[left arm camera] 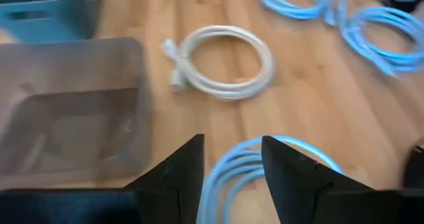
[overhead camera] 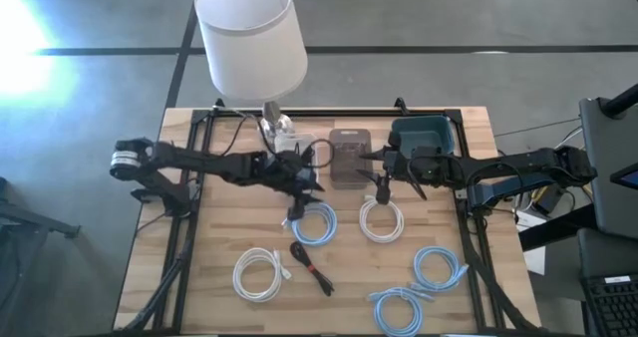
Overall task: Pick & Place USB Port
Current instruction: Put the black charger cable into the white bin
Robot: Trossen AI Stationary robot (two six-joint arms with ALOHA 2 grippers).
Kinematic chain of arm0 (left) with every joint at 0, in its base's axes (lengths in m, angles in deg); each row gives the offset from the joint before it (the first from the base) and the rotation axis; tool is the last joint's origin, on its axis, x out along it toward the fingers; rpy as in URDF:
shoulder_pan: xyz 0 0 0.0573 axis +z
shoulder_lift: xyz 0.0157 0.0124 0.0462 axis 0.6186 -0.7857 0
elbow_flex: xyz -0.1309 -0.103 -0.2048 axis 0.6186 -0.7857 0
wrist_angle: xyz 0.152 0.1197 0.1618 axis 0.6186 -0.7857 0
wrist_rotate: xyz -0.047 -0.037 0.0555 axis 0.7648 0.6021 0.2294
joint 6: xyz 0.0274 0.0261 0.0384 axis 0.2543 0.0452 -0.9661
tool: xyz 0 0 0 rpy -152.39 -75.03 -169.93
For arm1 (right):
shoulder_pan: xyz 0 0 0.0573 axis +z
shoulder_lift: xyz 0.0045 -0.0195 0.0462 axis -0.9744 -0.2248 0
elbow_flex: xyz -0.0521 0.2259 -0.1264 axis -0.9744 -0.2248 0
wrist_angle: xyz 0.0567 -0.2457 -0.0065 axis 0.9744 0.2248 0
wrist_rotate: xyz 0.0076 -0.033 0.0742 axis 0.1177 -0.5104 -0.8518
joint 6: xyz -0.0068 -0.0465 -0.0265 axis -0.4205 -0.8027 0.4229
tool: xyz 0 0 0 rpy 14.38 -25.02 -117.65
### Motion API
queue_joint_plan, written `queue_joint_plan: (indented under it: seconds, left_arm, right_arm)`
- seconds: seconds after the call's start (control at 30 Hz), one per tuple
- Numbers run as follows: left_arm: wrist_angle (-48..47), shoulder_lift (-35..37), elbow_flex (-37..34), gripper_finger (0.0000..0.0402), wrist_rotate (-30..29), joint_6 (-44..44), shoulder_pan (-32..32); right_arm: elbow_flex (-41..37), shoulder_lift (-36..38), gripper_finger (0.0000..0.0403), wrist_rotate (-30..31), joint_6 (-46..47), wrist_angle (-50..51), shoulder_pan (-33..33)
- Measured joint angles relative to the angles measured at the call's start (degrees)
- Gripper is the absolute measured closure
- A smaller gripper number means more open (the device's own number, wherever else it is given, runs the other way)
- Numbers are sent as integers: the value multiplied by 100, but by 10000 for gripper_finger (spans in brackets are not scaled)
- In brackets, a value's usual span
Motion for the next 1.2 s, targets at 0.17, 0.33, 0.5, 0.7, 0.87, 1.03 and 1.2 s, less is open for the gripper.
queue_joint_plan:
  seconds: [0.17, 0.33, 0.5, 0.7, 0.87, 1.03, 1.2]
  left_arm:
    - [1, 0, -167, 248, 67, -4, -297]
    - [12, 0, -231, 248, 71, -6, -567]
    - [253, -4, -452, 248, 359, -3, -798]
    - [828, -4, -870, 248, 1262, 110, -1050]
    - [1625, -77, -1186, 248, 1232, 138, -1334]
    - [2172, -421, -1279, 248, 1211, 379, -1644]
    - [2150, -893, -1132, 249, 1213, 398, -1874]
  right_arm:
    - [-2, 0, 220, 5, 2, -1, 0]
    - [-2, 0, 220, 6, 2, -2, 0]
    - [-2, 0, 220, 6, 5, -3, 0]
    - [-2, 0, 220, 6, 17, -5, 0]
    - [-2, 0, 220, 6, 20, -11, 0]
    - [-4, -2, 220, 6, 21, -43, 0]
    - [-4, -2, 220, 3, 22, -47, 0]
